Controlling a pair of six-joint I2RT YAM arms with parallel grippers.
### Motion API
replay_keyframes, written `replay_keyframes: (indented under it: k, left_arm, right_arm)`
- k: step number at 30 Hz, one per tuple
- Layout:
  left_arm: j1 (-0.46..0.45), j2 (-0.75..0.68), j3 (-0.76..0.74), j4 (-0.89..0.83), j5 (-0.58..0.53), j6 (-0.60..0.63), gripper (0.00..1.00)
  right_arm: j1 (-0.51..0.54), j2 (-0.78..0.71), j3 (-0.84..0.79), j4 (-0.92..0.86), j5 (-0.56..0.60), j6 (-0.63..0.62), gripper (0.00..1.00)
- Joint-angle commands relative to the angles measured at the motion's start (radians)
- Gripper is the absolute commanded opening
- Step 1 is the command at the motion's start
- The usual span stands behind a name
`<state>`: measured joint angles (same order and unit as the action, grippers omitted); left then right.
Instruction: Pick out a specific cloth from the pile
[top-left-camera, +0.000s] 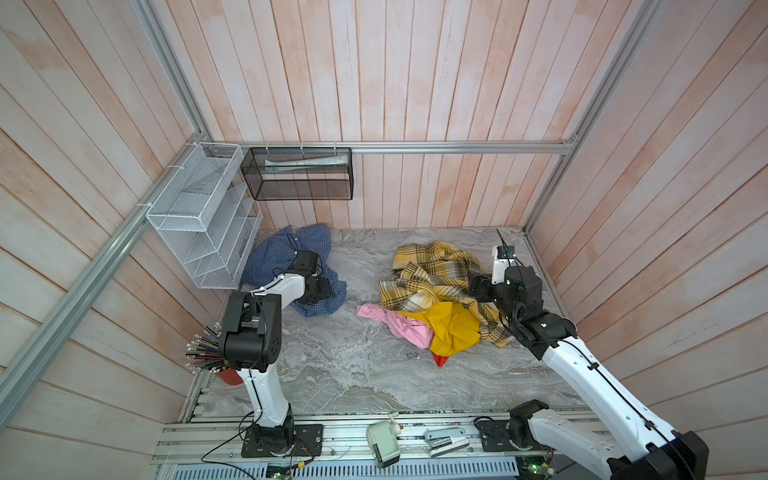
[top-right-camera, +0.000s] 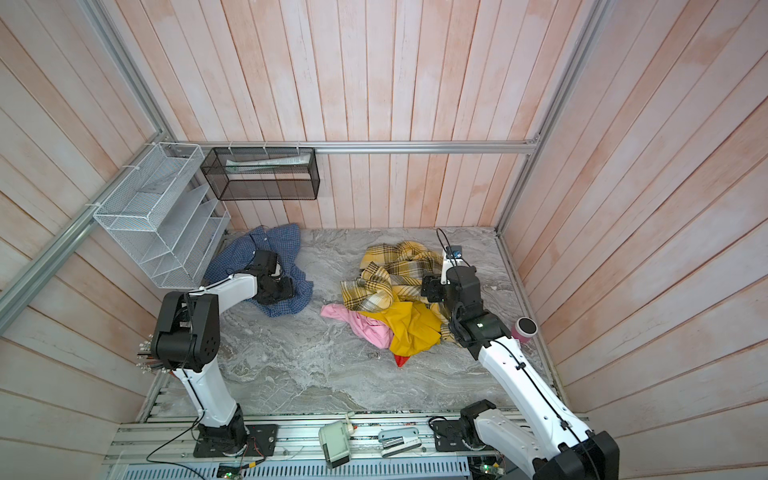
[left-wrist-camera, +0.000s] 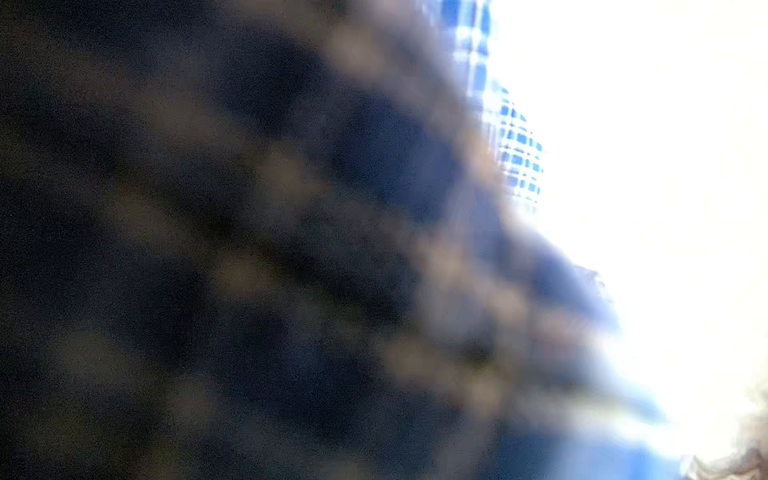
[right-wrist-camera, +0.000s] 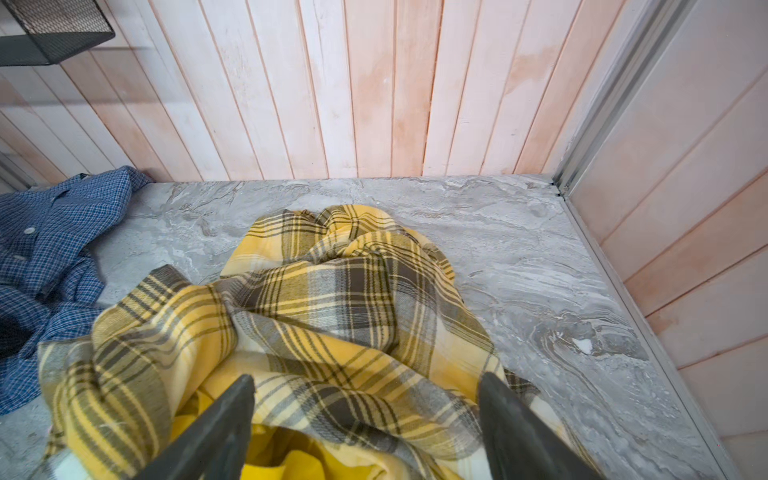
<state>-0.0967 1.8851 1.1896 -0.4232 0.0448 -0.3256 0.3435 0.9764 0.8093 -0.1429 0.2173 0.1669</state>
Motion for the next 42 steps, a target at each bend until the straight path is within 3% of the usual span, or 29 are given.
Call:
replay_keyframes:
  k: [1,5,6,7,8,11,14,18,22,25,29,33,35,39,42]
  left_arm:
    - [-0.001,-0.002,-0.027,-0.035,-0.019,0.001,0.64]
    - [-0.008,-0.043,-0.073,-0.049,-0.047,-0.033,0.73]
    - [-0.012,-0.089,-0.116,-0.011,-0.056,-0.044,0.79]
    - [-0.015,-0.143,-0.162,0.04,-0.062,-0.052,0.98]
    - [-0.017,-0.184,-0.194,0.077,-0.072,-0.057,1.0]
    - [-0.017,-0.28,-0.24,0.113,-0.111,-0.045,1.0]
    - [-0.018,-0.375,-0.285,0.145,-0.151,0.001,1.0]
    - [-0.021,-0.572,-0.414,0.277,-0.172,0.056,1.0]
    - [-0.022,-0.753,-0.576,0.436,-0.258,0.089,1.0]
    - [-0.021,-0.82,-0.696,0.592,-0.33,0.143,1.0]
    - [-0.02,-0.834,-0.828,0.829,-0.378,0.209,1.0]
    - [-0.012,-0.752,-0.924,1.127,-0.414,0.306,1.0]
    - [0.008,-0.693,-0.933,1.208,-0.396,0.311,1.0]
    - [0.072,-0.554,-0.985,1.479,-0.313,0.263,1.0]
    - [0.099,-0.472,-0.961,1.517,-0.222,0.255,1.0]
  right_arm:
    - [-0.084,-0.031,-0.053,0.088,-0.104,-0.033,0.85]
    - [-0.171,-0.071,-0.177,0.227,-0.133,-0.082,0.85]
    - [-0.183,-0.079,-0.238,0.295,-0.131,-0.122,0.86]
    - [-0.194,-0.083,-0.293,0.384,-0.126,-0.16,0.86]
    - [-0.203,-0.08,-0.346,0.466,-0.117,-0.184,0.87]
    - [-0.261,-0.043,-0.502,0.75,-0.096,-0.179,0.87]
    - [-0.339,0.034,-0.603,1.006,-0.153,-0.144,0.88]
    - [-0.387,0.153,-0.623,1.084,-0.2,-0.167,0.87]
    - [-0.413,0.258,-0.697,1.317,-0.211,-0.141,0.87]
    - [-0.431,0.326,-0.677,1.357,-0.219,-0.113,0.87]
    - [-0.435,0.401,-0.666,1.4,-0.279,-0.114,0.87]
    - [-0.435,0.516,-0.648,1.465,-0.288,-0.112,0.87]
    - [-0.436,0.559,-0.626,1.483,-0.317,-0.116,0.87]
    - [-0.434,0.534,-0.566,1.334,-0.322,-0.13,0.89]
    - [-0.434,0.54,-0.569,1.349,-0.319,-0.126,0.91]
